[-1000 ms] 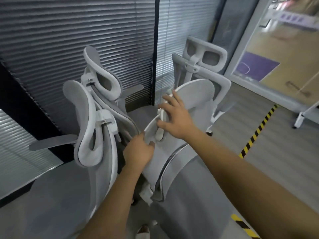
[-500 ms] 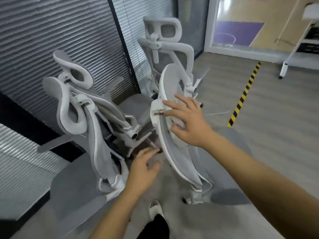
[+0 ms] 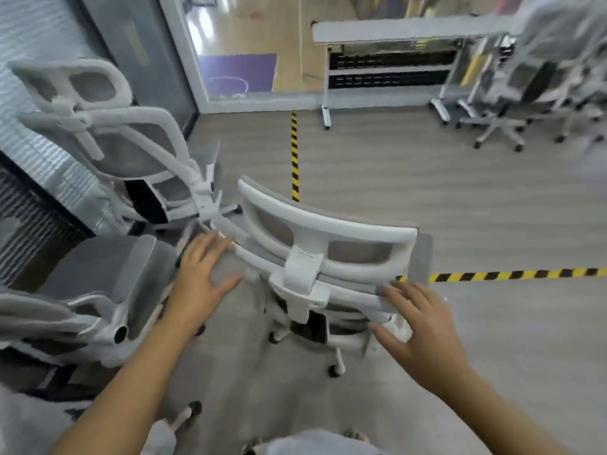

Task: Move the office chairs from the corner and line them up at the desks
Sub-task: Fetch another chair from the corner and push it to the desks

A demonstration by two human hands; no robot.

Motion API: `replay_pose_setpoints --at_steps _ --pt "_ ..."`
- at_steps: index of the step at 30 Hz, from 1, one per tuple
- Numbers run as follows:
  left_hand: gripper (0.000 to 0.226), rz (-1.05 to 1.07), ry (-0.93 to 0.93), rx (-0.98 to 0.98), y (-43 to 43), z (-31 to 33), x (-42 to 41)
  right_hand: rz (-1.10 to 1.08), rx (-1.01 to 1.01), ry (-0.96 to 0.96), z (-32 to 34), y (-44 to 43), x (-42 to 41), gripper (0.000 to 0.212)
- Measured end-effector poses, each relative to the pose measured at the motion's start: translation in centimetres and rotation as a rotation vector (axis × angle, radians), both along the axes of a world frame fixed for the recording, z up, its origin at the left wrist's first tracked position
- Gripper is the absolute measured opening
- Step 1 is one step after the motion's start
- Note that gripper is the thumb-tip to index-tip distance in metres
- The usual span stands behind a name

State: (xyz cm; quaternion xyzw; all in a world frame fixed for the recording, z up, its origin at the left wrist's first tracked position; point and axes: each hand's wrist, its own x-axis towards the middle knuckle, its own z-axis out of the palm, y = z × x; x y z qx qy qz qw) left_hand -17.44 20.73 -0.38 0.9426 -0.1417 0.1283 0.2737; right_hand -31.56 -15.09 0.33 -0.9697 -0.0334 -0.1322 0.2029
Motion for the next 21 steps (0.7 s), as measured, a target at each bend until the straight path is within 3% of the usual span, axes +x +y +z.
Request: replay_pose_setpoints --at_steps 3,7,12,14,21 --pt "0.051 -0.173 -0.042 -0.054 -2.9 -0.7 2.0 -0.201 -0.056 0.092 -0.6 -0.3 1.2 0.064" --pt "0.048 -0.266 -0.067 -0.142 -6.0 -1.8 3.1 -0.418 0.014 0.087 0.1 -2.5 2.1 0.051" --pt "0.051 -0.310 -0.044 -0.217 -8.9 -2.1 2.7 -0.473 0.106 0.177 1.2 -4.7 1.8 0.037" --pt "0.044 -0.338 -0.117 -0.191 -9.4 -2.6 3.0 -0.497 0.090 0.162 1.5 -4.8 1.7 0.034" --pt "0.042 -0.341 -0.211 -0.191 -11.8 -4.0 7.9 -0.579 0.020 0.042 1.5 -6.4 5.4 0.054"
